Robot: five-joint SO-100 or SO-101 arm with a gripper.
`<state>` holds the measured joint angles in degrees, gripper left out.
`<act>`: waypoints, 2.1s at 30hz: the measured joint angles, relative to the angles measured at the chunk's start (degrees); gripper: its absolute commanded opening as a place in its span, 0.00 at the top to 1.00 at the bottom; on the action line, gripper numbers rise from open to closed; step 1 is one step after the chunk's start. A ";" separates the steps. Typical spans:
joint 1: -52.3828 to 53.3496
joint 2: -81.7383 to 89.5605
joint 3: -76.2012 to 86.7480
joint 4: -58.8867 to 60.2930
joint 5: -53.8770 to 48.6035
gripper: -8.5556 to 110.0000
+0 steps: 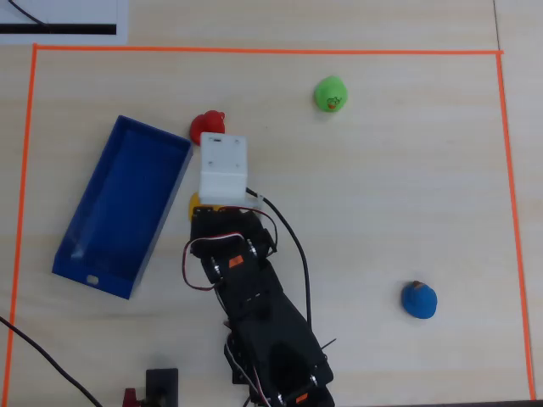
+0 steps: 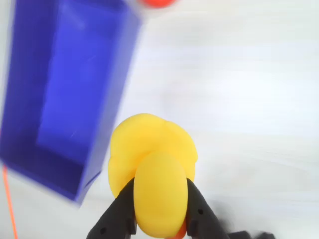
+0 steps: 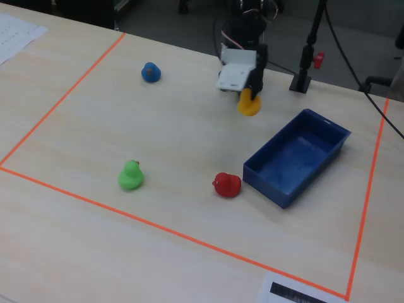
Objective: Grasp yellow duck and put it into box.
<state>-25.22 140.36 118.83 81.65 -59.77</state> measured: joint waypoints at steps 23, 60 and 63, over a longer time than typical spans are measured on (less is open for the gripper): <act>-17.84 -58.54 -43.33 -5.27 7.47 0.93; 11.43 -7.12 6.77 -15.21 -11.78 0.93; 15.64 3.34 16.96 -15.21 -15.56 0.93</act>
<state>-9.58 143.70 135.79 66.45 -75.32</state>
